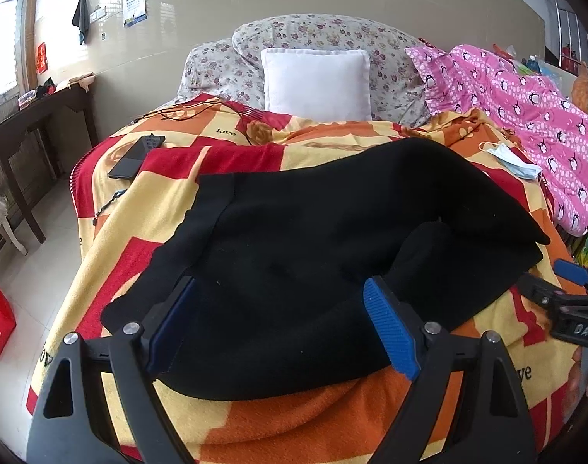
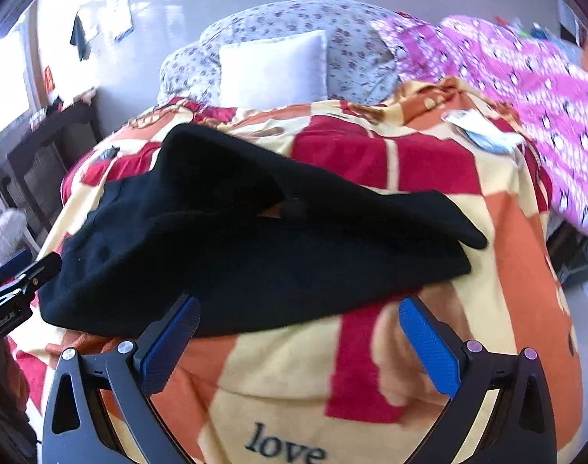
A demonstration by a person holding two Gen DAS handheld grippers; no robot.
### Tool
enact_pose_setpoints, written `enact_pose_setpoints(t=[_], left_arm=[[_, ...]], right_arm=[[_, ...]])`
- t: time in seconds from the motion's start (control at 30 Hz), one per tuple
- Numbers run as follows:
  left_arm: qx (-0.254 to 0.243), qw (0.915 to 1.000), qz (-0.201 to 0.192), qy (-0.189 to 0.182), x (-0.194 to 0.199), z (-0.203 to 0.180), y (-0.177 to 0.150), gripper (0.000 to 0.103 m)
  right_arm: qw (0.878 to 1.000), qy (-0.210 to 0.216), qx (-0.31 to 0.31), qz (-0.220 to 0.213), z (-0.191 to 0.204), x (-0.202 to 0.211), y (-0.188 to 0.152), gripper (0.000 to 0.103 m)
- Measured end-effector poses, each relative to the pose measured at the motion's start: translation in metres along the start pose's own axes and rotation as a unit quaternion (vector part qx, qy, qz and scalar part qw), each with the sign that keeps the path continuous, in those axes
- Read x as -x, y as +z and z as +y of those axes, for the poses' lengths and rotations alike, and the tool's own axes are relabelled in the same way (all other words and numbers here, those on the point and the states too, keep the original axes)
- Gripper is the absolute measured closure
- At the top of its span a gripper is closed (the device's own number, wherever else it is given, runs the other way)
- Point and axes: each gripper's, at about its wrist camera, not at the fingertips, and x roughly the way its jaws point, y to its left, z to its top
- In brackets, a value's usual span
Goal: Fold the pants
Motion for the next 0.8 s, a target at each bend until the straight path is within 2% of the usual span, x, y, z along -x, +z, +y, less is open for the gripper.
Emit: enact_pose_setpoints(t=[0.2,0.8], left_arm=[[0.008,0.9998,0.015,-0.007,-0.007,0.0,-0.006,0.016],[0.019,0.9995,0.024,-0.008,-0.011,0.002,-0.008,0.016]], right_arm=[[1.0,0.023,0.007,0.007,0.012,-0.009,0.006,0.001],[0.999,0.032,0.024,0.016,0.03,-0.019,0.007,0.001]])
